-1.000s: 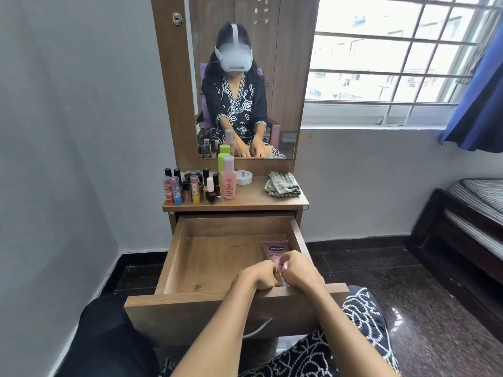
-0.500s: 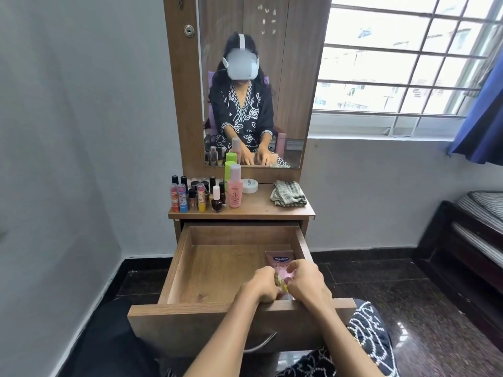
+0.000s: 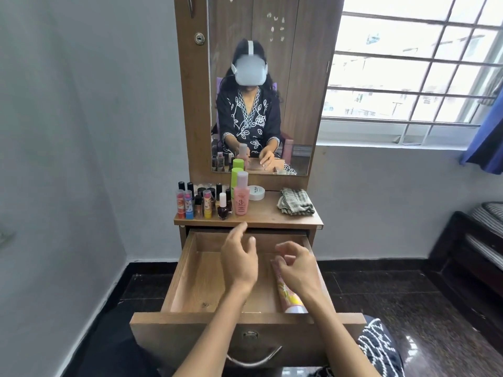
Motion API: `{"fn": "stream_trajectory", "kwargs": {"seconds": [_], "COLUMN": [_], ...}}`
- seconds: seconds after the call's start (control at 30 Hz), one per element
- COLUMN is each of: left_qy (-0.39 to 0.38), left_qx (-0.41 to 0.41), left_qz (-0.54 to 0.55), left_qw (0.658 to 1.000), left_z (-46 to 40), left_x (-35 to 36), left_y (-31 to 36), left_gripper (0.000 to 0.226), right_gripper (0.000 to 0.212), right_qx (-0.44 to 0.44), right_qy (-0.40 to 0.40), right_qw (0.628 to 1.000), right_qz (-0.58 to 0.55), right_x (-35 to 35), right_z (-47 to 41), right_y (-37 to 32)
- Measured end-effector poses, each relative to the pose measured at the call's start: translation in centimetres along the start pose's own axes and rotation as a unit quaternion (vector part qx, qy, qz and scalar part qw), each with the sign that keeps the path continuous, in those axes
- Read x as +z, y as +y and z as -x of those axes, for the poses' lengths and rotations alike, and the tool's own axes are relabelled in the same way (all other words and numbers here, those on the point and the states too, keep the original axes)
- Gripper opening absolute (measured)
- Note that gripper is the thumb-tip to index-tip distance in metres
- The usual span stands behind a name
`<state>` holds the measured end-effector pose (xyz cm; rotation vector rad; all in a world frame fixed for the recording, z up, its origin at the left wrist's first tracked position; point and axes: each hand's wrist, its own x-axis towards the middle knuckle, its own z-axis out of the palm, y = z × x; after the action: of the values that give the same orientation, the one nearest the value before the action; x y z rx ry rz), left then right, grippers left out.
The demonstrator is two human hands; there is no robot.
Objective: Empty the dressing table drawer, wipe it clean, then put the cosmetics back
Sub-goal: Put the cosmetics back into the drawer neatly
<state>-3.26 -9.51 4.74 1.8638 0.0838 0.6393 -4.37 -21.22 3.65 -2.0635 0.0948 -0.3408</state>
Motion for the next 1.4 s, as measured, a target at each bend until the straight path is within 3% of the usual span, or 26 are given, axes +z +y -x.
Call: {"fn": "stream_trajectory", "kwargs": {"seconds": [0.27, 0.47, 0.67, 0.8, 0.9, 1.1, 1.23, 1.4], "left_qy": [0.05, -0.042, -0.131, -0.106, -0.087, -0.063, -0.067, -0.081], "left_qx": [0.085, 0.077, 0.057, 0.064, 0.071, 0.121, 0.107, 0.09], "left_qz": [-0.013, -0.077, -0.117, -0.127, -0.128, -0.089, 0.03, 0.101], "left_qw": [0.995, 0.993, 0.983, 0.984, 0.985, 0.987, 0.992, 0.988], "left_z": [-8.3, -12.5, -14.0, -14.0, -13.8, -11.9, -8.6, -4.0], "left_x": [-0.8, 0.0, 1.0, 1.4, 1.5, 0.9, 0.2, 0.4], "left_y": [2.4, 2.4, 2.0, 1.9, 2.1, 3.6, 3.4, 0.2], "left_gripper": [0.051, 0.062, 0.059, 0.046, 0.049, 0.048, 0.046, 0.042], "right_gripper": [0.042, 0.053, 0.038, 0.025, 0.022, 0.019, 0.022, 0.038], "right_qx": [-0.075, -0.068, -0.038, -0.055, -0.072, -0.096, -0.109, -0.044], "right_qy": [0.002, -0.01, -0.049, -0.039, -0.03, -0.043, -0.066, -0.14], "right_qw": [0.992, 0.991, 0.994, 0.994, 0.994, 0.987, 0.978, 0.948], "right_qz": [-0.102, -0.11, -0.087, -0.083, -0.082, -0.122, -0.166, -0.282], "right_x": [2.4, 4.3, 6.3, 6.5, 5.7, 3.1, 1.6, 1.0], "right_z": [-7.5, -11.5, -13.1, -13.2, -13.2, -11.9, -8.9, -4.7], "right_y": [-5.8, -7.9, -7.1, -6.6, -6.6, -6.9, -6.2, -2.9]}}
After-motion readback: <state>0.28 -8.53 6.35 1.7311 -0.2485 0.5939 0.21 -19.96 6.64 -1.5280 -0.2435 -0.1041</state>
